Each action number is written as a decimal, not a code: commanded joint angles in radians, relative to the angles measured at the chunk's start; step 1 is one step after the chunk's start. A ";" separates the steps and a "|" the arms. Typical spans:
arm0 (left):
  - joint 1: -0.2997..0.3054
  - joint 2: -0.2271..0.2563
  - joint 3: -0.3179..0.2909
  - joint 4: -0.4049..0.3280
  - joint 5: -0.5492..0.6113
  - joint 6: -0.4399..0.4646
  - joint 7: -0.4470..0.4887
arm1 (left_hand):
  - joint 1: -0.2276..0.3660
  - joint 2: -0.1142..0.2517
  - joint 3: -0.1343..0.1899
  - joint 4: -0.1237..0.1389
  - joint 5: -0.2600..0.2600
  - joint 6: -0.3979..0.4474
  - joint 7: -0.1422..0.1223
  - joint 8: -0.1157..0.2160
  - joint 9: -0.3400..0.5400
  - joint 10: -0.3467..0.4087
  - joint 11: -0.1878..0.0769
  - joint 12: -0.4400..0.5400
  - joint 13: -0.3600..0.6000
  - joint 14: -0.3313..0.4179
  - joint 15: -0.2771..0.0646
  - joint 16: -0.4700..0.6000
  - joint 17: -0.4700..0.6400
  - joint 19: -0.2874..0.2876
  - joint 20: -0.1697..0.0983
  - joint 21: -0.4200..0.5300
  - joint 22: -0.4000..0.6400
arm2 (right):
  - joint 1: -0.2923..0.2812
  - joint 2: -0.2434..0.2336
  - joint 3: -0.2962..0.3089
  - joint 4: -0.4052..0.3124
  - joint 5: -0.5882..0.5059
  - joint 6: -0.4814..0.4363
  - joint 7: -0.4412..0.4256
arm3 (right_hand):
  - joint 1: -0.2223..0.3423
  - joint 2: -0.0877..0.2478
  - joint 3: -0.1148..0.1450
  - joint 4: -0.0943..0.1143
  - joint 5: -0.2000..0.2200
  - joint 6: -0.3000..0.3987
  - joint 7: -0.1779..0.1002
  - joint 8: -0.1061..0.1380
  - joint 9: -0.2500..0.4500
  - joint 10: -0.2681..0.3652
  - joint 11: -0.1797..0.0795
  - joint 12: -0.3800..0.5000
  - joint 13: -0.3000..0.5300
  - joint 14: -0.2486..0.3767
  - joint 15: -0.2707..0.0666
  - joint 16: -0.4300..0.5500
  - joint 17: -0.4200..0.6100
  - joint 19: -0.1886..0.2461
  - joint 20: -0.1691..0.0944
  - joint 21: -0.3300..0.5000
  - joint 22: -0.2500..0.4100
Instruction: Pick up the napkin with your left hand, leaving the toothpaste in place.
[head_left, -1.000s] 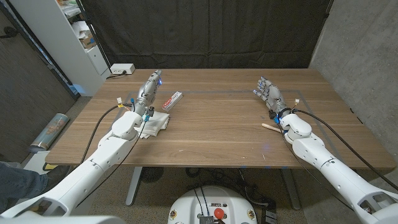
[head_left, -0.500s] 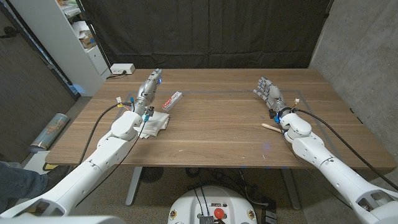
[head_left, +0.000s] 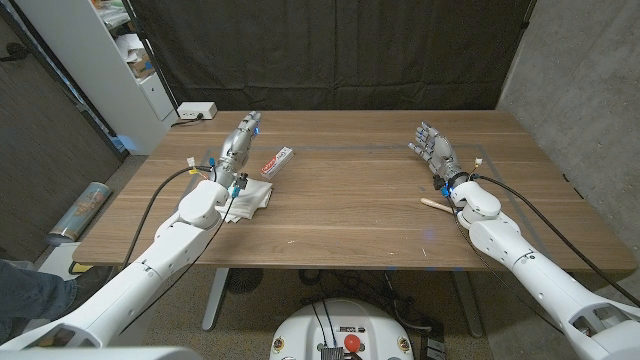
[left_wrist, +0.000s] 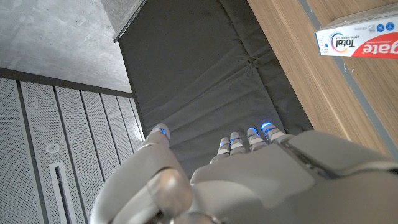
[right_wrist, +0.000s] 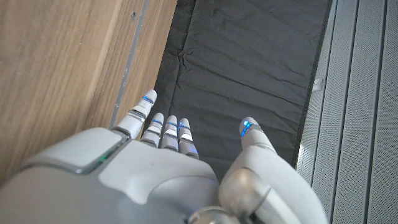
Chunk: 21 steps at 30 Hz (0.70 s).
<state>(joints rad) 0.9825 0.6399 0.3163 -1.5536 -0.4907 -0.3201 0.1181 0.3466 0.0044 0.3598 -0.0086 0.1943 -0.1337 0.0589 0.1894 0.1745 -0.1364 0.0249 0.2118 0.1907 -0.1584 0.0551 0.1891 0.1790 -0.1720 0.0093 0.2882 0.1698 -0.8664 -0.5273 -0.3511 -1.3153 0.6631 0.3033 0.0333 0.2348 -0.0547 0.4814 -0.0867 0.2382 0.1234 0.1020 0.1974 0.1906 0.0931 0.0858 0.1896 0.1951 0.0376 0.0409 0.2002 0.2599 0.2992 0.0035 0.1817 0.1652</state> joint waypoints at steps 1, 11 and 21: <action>0.025 0.014 -0.010 -0.014 0.010 -0.003 0.010 | 0.002 0.007 0.002 -0.003 0.000 -0.001 0.000 0.007 0.003 0.005 -0.003 0.007 0.001 0.002 -0.002 0.005 0.002 -0.039 0.006 -0.003 0.005 | -0.001 0.004 0.004 0.003 -0.001 0.011 -0.004 | 0.000 0.013 -0.005 -0.001 0.009 0.011 -0.002 0.003 0.002 0.012 0.000 0.006 0.000 0.008 0.004 0.004 0.002 0.006 0.003 0.009 0.005; 0.046 0.024 -0.020 -0.038 0.016 -0.004 0.020 | 0.001 0.008 0.002 -0.005 0.000 0.002 -0.001 0.006 0.003 0.005 -0.004 0.006 0.001 0.005 -0.001 0.005 0.002 -0.038 0.008 -0.007 0.006 | -0.009 0.000 0.011 0.000 0.003 0.015 -0.007 | 0.000 0.014 -0.008 -0.001 0.008 0.012 -0.003 0.003 0.002 0.013 -0.001 0.006 -0.001 0.008 0.003 0.004 -0.001 0.006 0.003 0.010 0.005; 0.066 0.033 -0.025 -0.068 0.032 -0.002 0.033 | 0.001 0.009 0.001 -0.007 0.000 0.004 -0.001 0.005 0.003 0.006 -0.005 0.005 0.001 0.004 -0.001 0.003 0.002 -0.037 0.009 -0.011 0.006 | -0.006 -0.004 0.014 0.006 0.007 0.013 0.002 | 0.000 0.016 -0.010 -0.002 0.008 0.011 -0.004 0.002 0.002 0.013 -0.001 0.005 -0.002 0.008 0.004 0.005 -0.002 0.006 0.003 0.010 0.005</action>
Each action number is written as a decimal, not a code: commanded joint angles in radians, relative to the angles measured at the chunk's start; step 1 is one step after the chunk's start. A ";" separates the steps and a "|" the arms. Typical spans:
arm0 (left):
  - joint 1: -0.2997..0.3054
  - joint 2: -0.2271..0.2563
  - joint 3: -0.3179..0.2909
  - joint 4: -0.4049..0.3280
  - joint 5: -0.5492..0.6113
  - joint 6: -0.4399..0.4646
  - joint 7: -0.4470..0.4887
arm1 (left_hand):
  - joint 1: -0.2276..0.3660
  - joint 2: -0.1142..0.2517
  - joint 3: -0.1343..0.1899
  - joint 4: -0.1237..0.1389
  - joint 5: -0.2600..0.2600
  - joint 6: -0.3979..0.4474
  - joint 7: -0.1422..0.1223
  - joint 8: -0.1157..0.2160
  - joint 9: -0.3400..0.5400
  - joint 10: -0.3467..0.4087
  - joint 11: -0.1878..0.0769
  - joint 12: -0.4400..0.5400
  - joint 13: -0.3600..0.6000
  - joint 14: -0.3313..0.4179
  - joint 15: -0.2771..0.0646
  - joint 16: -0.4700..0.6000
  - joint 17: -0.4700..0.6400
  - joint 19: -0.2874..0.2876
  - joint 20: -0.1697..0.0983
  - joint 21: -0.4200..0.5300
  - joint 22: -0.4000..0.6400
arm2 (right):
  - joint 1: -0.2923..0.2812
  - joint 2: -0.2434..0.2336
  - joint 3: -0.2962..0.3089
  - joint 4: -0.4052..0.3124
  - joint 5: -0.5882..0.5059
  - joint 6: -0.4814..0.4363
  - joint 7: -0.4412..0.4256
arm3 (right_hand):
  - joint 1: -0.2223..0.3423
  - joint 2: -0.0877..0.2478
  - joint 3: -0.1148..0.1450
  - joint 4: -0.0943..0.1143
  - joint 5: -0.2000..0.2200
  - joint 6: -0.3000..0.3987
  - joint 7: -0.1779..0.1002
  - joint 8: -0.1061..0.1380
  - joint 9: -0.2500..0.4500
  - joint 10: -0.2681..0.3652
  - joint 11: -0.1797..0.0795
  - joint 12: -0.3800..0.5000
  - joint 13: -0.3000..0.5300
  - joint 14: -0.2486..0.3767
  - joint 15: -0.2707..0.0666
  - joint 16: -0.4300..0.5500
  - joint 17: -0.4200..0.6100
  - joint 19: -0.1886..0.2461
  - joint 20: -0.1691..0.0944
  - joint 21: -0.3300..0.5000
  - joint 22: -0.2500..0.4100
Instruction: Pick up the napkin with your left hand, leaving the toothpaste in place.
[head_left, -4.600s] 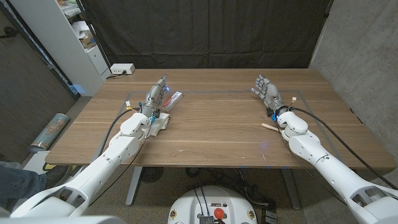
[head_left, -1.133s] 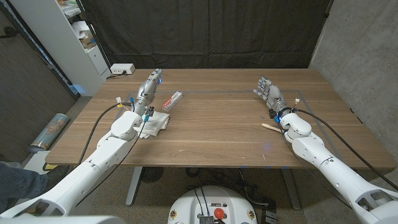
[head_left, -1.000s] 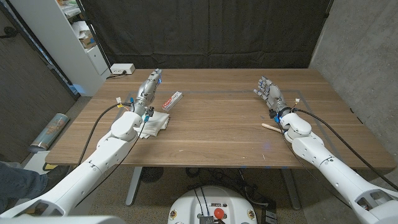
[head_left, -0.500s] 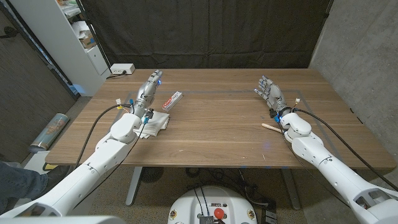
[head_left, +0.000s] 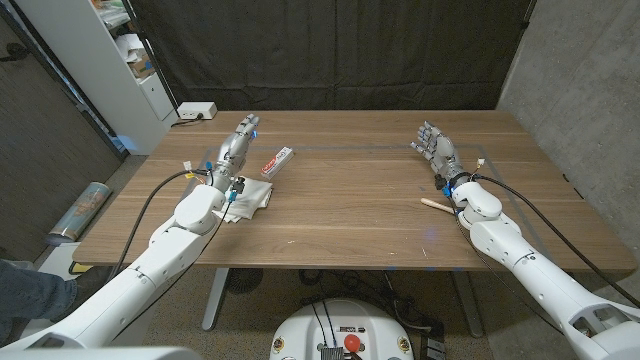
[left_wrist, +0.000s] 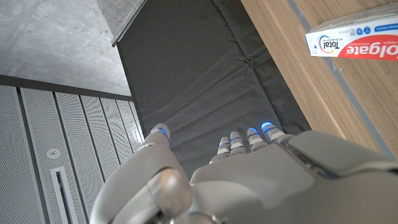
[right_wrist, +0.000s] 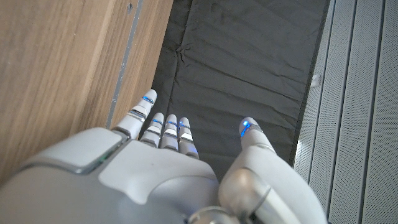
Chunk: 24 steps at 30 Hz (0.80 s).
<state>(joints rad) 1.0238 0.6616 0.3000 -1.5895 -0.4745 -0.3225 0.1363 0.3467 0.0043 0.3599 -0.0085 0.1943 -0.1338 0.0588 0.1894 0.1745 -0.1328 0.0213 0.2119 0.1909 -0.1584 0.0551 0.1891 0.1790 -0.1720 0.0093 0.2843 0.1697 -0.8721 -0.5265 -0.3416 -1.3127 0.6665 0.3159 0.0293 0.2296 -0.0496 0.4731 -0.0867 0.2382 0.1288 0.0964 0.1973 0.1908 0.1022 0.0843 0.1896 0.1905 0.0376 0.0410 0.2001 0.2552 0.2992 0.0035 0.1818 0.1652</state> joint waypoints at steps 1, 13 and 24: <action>0.031 0.017 -0.011 -0.040 0.019 0.005 0.019 | 0.001 0.009 0.001 -0.007 0.000 0.004 -0.001 0.005 0.003 0.003 -0.001 0.005 0.001 0.004 -0.001 0.004 0.002 -0.037 0.010 -0.008 0.006 | 0.000 -0.005 0.005 0.004 0.004 0.001 0.007 | 0.006 0.010 -0.002 -0.002 0.008 0.005 0.001 0.002 0.002 0.004 0.001 0.006 0.002 0.008 0.004 0.005 0.002 0.007 0.003 0.010 0.005; 0.072 0.028 -0.036 -0.073 0.023 -0.004 0.037 | 0.000 0.010 0.000 -0.009 -0.001 0.005 -0.002 0.003 0.003 0.002 -0.002 0.004 0.000 0.004 -0.002 0.002 0.002 -0.035 0.010 -0.012 0.006 | -0.011 -0.005 0.007 -0.003 0.005 0.010 0.004 | 0.005 0.012 -0.004 -0.003 0.008 0.006 0.001 0.002 0.001 0.004 0.000 0.005 0.002 0.009 0.004 0.005 0.000 0.006 0.004 0.010 0.005; 0.097 0.040 -0.047 -0.097 0.035 0.008 0.047 | -0.001 0.011 0.000 -0.012 -0.001 0.007 -0.002 0.003 0.003 0.006 -0.004 0.004 0.000 0.007 -0.001 0.003 0.002 -0.028 0.011 -0.014 0.006 | -0.020 -0.009 0.010 -0.013 0.006 0.011 0.002 | 0.005 0.013 -0.006 -0.004 0.009 0.006 0.001 0.002 0.001 0.004 0.001 0.005 0.001 0.008 0.003 0.005 -0.003 0.007 0.004 0.010 0.005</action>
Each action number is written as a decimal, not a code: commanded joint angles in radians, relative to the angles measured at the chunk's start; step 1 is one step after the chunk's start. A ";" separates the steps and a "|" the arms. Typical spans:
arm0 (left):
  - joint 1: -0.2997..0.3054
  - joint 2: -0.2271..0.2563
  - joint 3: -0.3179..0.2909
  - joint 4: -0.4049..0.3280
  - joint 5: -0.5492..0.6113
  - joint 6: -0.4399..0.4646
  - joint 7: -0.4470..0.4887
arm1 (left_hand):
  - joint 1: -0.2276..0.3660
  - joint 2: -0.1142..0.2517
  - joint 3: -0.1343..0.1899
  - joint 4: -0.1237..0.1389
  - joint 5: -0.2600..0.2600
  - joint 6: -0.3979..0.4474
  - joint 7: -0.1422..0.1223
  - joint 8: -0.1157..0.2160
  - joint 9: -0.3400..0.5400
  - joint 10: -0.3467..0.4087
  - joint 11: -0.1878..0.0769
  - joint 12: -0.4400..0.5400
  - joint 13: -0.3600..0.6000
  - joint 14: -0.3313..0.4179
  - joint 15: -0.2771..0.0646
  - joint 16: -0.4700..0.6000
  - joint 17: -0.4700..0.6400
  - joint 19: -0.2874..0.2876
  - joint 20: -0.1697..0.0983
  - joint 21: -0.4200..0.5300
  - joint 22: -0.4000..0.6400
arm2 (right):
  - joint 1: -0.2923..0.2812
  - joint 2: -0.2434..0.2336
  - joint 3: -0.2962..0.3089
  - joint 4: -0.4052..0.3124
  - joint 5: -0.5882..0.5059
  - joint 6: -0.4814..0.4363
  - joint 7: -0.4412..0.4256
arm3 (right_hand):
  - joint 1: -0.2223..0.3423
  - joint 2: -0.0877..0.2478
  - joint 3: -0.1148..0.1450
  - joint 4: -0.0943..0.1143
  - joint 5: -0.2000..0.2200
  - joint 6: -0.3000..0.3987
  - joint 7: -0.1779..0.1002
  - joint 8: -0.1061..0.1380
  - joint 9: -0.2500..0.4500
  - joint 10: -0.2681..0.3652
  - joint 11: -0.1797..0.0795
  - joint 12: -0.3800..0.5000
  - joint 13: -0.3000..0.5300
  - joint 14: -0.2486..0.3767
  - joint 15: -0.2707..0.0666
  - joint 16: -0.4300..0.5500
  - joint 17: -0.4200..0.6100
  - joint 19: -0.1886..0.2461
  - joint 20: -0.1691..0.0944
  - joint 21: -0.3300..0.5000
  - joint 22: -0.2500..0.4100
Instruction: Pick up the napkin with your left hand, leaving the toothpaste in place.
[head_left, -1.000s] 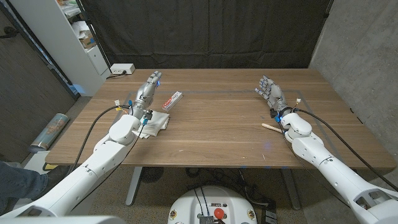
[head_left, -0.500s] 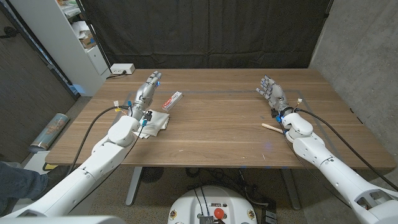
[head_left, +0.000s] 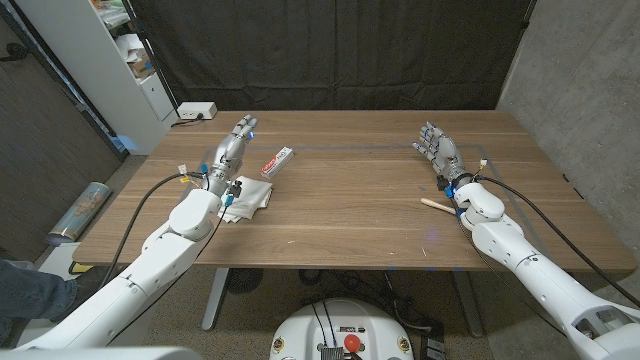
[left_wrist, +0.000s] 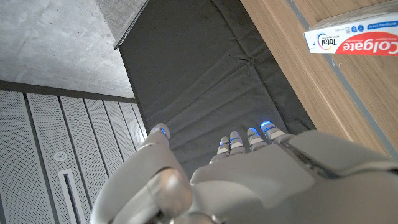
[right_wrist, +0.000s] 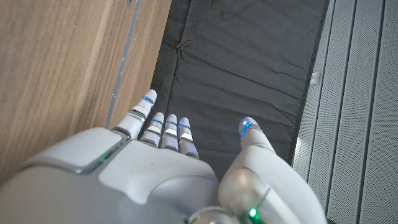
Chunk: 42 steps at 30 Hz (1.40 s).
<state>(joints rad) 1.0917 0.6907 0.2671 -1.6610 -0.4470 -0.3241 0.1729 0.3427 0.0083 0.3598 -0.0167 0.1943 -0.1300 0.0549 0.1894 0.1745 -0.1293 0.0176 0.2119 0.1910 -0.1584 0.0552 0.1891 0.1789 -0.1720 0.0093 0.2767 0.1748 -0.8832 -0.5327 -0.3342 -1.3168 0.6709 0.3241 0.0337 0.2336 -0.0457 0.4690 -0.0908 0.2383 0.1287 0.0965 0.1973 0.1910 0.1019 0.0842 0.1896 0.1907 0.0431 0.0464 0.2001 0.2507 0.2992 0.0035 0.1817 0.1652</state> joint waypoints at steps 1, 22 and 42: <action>0.030 0.013 -0.015 -0.028 0.012 0.014 0.015 | 0.003 0.008 0.000 -0.004 -0.001 0.005 0.001 0.003 0.003 0.003 0.000 0.004 0.000 0.009 -0.002 0.004 0.002 -0.028 0.011 -0.007 0.001 | -0.009 -0.003 0.002 -0.009 0.002 0.003 -0.002 | 0.001 0.009 -0.002 0.000 0.009 0.006 0.000 0.002 0.001 0.004 0.002 0.005 0.001 0.003 -0.002 0.005 0.002 0.007 0.004 0.010 0.005; 0.077 0.018 -0.040 -0.055 0.031 -0.011 0.031 | 0.003 0.010 0.000 -0.008 -0.001 0.013 0.002 0.004 0.003 0.009 -0.001 0.005 0.000 0.015 -0.003 0.004 0.002 -0.023 0.010 -0.013 0.002 | -0.004 0.001 0.002 -0.003 -0.001 -0.003 -0.013 | 0.000 0.011 -0.006 -0.001 0.009 0.008 -0.002 0.002 0.000 0.003 0.002 0.004 0.000 0.000 -0.003 0.004 -0.002 0.003 0.004 0.009 0.005; 0.094 0.028 -0.056 -0.056 0.048 -0.027 0.023 | 0.003 0.011 0.000 -0.012 -0.001 0.016 0.003 0.003 0.003 0.010 0.001 0.003 0.000 0.015 -0.001 0.003 0.002 -0.021 0.010 -0.019 0.002 | 0.008 0.005 -0.004 -0.008 -0.010 -0.014 -0.026 | 0.001 0.016 -0.009 -0.002 0.008 0.011 -0.001 0.002 0.000 0.005 0.000 0.005 -0.001 0.001 -0.003 0.005 -0.006 0.004 0.004 0.009 0.005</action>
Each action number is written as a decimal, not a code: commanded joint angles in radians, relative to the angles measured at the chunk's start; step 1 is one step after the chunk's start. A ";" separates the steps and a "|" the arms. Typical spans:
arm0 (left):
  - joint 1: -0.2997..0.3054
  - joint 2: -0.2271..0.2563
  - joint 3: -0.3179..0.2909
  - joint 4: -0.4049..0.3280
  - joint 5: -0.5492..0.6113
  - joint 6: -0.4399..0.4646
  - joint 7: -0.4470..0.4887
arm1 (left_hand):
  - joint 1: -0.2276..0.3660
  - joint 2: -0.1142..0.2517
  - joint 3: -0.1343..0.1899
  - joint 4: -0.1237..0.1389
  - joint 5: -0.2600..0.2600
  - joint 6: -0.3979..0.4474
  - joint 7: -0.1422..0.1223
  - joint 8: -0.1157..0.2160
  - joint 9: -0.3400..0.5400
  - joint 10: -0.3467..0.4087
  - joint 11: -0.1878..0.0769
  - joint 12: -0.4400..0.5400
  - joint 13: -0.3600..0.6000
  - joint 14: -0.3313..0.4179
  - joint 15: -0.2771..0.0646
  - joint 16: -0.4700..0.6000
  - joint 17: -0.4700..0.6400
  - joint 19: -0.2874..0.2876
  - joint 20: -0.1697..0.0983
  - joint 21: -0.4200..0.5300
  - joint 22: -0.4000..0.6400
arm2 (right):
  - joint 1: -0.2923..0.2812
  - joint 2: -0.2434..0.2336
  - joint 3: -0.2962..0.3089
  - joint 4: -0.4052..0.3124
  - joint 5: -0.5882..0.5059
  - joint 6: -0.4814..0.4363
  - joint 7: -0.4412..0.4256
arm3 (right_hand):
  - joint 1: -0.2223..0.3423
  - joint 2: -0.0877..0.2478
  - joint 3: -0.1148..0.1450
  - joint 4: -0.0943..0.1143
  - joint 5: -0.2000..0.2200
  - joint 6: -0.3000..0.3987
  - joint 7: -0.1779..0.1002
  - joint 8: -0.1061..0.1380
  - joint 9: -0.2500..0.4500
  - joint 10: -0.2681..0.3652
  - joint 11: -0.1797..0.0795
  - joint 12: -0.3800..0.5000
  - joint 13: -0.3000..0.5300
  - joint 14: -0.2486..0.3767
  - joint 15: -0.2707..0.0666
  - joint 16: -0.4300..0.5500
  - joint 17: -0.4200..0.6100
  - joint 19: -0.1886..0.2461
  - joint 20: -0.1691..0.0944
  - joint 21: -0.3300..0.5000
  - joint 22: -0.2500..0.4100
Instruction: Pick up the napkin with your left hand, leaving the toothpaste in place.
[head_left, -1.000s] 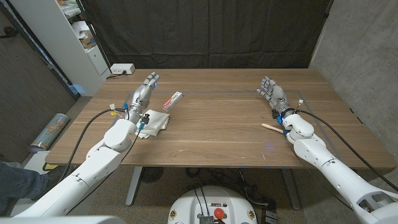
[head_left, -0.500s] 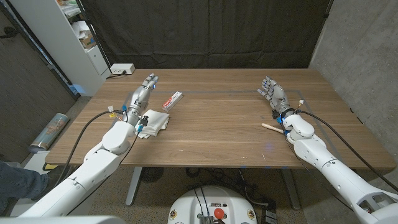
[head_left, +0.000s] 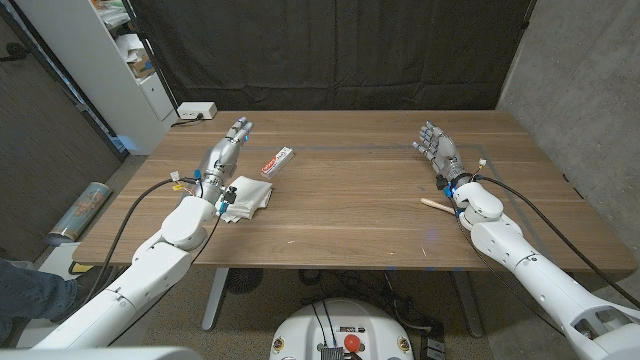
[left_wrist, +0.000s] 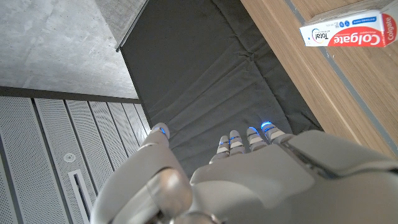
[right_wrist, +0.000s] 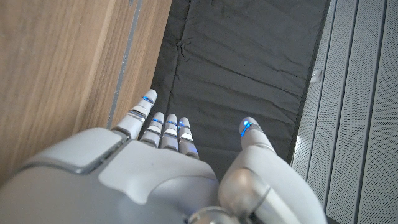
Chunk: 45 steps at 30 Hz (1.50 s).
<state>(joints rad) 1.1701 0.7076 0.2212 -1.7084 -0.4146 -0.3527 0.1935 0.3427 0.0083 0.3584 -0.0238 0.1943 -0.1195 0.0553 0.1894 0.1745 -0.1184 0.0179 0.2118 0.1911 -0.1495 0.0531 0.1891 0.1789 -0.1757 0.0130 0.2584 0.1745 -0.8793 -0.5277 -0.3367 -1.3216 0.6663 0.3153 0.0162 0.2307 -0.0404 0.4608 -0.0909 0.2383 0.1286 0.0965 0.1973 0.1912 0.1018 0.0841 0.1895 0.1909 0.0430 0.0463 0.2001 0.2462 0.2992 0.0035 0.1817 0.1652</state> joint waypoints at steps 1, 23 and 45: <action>0.018 0.015 -0.011 -0.012 0.019 0.006 0.004 | 0.003 0.011 0.001 -0.005 -0.001 0.005 0.003 0.002 0.003 -0.001 0.000 0.004 0.000 0.006 0.001 0.002 0.002 -0.017 0.007 -0.001 0.002 | 0.004 -0.001 -0.002 -0.004 -0.006 -0.006 -0.009 | 0.004 0.011 -0.001 -0.002 0.008 0.011 -0.002 0.002 0.000 0.005 0.001 0.005 -0.001 0.002 -0.003 0.005 -0.001 0.003 0.004 0.009 0.005; 0.081 0.039 -0.045 -0.072 0.060 0.011 0.034 | 0.005 0.015 0.003 -0.011 -0.002 0.005 0.004 0.001 0.003 -0.003 0.001 0.001 0.000 0.003 0.001 0.000 0.002 -0.019 0.010 -0.010 0.003 | -0.005 -0.015 0.001 -0.023 -0.007 -0.019 -0.015 | 0.004 0.013 -0.004 -0.004 0.008 0.010 -0.002 0.001 0.000 0.004 0.001 0.004 -0.001 0.001 -0.003 0.005 -0.005 0.003 0.004 0.009 0.005; 0.121 0.037 -0.074 -0.104 0.130 0.014 0.068 | 0.010 0.020 0.005 -0.019 -0.002 0.007 0.005 0.000 0.004 -0.004 0.001 -0.001 0.000 0.003 0.000 -0.001 0.001 -0.018 0.012 -0.017 0.003 | 0.001 -0.003 -0.005 -0.009 -0.011 -0.010 -0.013 | 0.004 0.015 -0.005 -0.005 0.009 0.010 -0.002 0.001 0.000 0.004 0.001 0.005 -0.002 0.002 -0.002 0.005 -0.008 0.003 0.004 0.009 0.005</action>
<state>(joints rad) 1.2726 0.7438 0.1587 -1.7927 -0.3250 -0.3528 0.2388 0.3507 0.0162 0.3627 -0.0360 0.1943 -0.1160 0.0587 0.1894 0.1745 -0.1185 0.0179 0.2118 0.1911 -0.1495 0.0531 0.1891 0.1789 -0.1702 0.0184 0.2472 0.1743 -0.8841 -0.5370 -0.3371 -1.3426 0.6558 0.2996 0.0003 0.2348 -0.0363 0.4581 -0.0937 0.2383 0.1286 0.0965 0.1973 0.1913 0.1017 0.0841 0.1895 0.1861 0.0429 0.0463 0.2001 0.2369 0.2992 0.0035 0.1817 0.1652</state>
